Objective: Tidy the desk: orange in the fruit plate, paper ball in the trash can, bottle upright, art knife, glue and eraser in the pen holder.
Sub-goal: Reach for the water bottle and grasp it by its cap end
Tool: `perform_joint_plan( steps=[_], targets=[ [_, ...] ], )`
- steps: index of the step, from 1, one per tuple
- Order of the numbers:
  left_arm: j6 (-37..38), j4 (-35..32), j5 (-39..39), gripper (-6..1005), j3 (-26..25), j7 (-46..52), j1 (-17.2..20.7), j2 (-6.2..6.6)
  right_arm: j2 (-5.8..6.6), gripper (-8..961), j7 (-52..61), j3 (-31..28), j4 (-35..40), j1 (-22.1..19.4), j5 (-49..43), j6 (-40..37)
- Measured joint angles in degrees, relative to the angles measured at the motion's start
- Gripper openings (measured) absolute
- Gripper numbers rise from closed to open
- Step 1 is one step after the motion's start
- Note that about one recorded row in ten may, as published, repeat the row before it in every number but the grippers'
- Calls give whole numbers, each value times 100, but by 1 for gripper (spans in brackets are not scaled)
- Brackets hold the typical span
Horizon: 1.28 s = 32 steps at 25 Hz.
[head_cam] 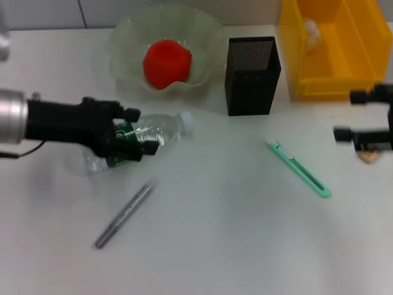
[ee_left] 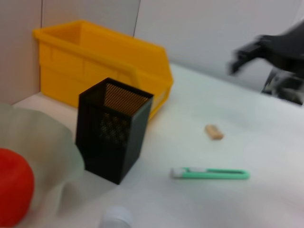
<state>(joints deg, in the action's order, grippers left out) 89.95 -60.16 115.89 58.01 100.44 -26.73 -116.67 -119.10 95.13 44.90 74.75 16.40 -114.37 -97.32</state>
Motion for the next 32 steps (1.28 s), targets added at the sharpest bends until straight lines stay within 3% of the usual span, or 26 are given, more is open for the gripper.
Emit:
perform_joint_plan(
  steps=[2, 4, 13, 14, 24, 32],
  targets=[
    [-169, -213, 453, 859, 32, 348, -317, -130, 0, 834, -320, -215, -202, -80, 6, -412],
    [-363, -315, 694, 859, 186, 621, -540, -175, 13, 834, -653, -566, -451, -144, -12, -959],
    [-1366, -261, 1097, 859, 1383, 1240, -1204, -216, 59, 834, -877, -1115, -595, -469, -32, -1388],
    [-1649, -242, 1152, 860, 1723, 1321, -1234, -224, 41, 834, -907, -1187, -586, -530, -31, -1398],
    [-2896, 46, 1568, 860, 2942, 1668, -1314, -250, 10, 834, -936, -1251, -615, -558, -30, -1413],
    [-3335, 374, 1880, 860, 3051, 1716, -1255, -250, 9, 834, -905, -1243, -627, -507, -27, -1418]
  ],
)
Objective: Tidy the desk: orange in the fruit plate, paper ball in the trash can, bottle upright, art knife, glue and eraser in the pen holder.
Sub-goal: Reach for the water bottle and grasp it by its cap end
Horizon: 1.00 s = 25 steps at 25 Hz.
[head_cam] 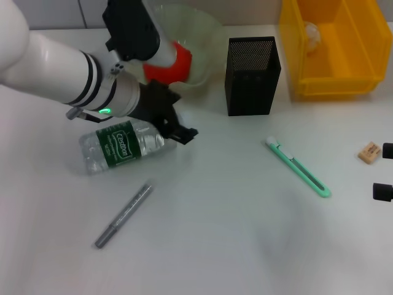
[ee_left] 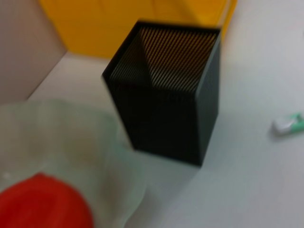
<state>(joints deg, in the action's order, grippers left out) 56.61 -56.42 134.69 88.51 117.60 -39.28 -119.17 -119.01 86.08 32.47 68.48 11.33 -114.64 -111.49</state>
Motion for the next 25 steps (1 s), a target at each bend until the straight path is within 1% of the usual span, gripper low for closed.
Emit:
perform_joint_plan(
  steps=[2, 8, 9, 20, 25],
  targets=[
    [-119, 115, 97, 860, 88, 10, -11, 0, 0, 834, 32, 26, 3, 33, 2, -3],
    [-384, 160, 100, 860, 342, 77, -25, 0, 0, 834, 71, 32, 5, 109, 4, 7],
    [-494, 219, 101, 860, 470, 129, -64, -1, 0, 834, 74, 31, 0, 127, 3, 15],
    [-564, 384, 102, 860, 582, 204, -191, 0, 0, 833, 83, -11, -130, 234, -51, 63],
    [-564, 440, 137, 749, 687, 217, -212, 0, 0, 833, 84, -13, -134, 264, -54, 66]
  ],
)
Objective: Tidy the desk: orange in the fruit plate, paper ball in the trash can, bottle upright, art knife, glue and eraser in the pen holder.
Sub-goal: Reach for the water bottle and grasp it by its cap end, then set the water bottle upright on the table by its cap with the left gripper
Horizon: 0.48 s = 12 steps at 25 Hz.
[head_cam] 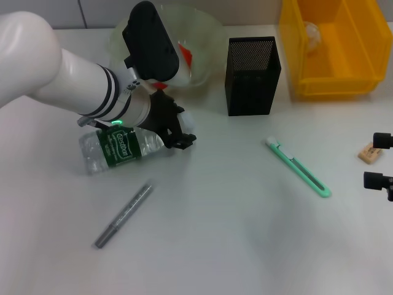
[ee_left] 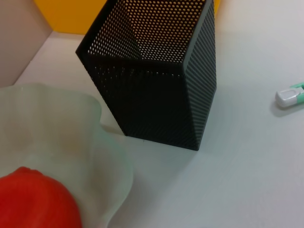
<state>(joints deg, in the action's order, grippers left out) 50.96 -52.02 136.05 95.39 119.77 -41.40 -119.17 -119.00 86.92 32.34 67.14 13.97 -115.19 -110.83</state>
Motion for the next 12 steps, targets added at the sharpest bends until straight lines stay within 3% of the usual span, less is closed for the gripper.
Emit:
perform_joint_plan(
  steps=[2, 8, 12],
  targets=[
    [20, 0, 19, 705, 8, 6, -14, 0, 0, 833, 1, 0, -1, 13, -1, 0],
    [8, -9, 26, 443, 11, 0, -18, 0, 0, 833, 5, -8, -8, 16, -4, 4],
    [-12, -11, 34, 441, 13, -1, -14, 0, 0, 833, 18, -9, -31, 20, -4, 38]
  ],
)
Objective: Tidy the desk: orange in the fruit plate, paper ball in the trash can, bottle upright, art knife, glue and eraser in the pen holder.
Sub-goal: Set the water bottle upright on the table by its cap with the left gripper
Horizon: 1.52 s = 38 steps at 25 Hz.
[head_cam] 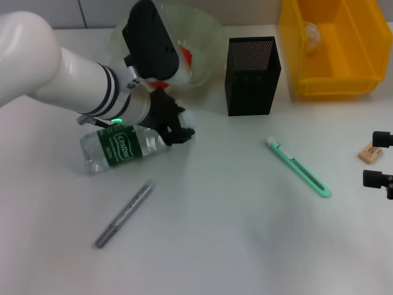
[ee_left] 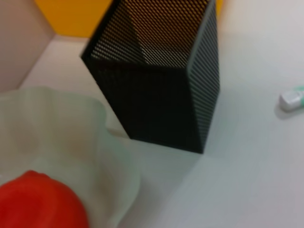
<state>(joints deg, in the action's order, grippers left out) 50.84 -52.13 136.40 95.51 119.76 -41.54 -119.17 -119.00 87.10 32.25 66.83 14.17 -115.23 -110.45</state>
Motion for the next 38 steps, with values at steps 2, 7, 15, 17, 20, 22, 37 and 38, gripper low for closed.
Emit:
perform_joint_plan(
  steps=[2, 7, 15, 17, 20, 22, 37, 38],
  targets=[
    [-47, -76, -18, 440, -26, 2, 64, 0, 0, 833, 0, 0, -2, -1, 0, 16],
    [-64, -450, -96, 447, -94, 2, 328, 20, 0, 833, 1, 1, -4, 41, 10, 41],
    [300, -2307, -1330, 462, -1318, -404, 2008, 71, -16, 833, 65, 45, -4, 283, 26, 42],
    [343, -2415, -1819, 465, -1575, -681, 2296, 71, -17, 833, 105, 50, -4, 341, 26, 42],
    [484, -2435, -2726, 471, -1997, -1179, 2656, 77, -18, 833, 139, 53, 2, 395, 26, 39],
    [590, -2417, -3132, 474, -2201, -1423, 2807, 78, -18, 833, 140, 50, 4, 405, 31, 39],
    [713, -1630, -4077, 502, -2395, -2130, 2841, 66, -26, 834, 150, 61, -15, 490, 53, 42],
    [713, -1630, -4077, 503, -2395, -2130, 2841, 66, -26, 834, 150, 60, -17, 490, 54, 42]
  ],
)
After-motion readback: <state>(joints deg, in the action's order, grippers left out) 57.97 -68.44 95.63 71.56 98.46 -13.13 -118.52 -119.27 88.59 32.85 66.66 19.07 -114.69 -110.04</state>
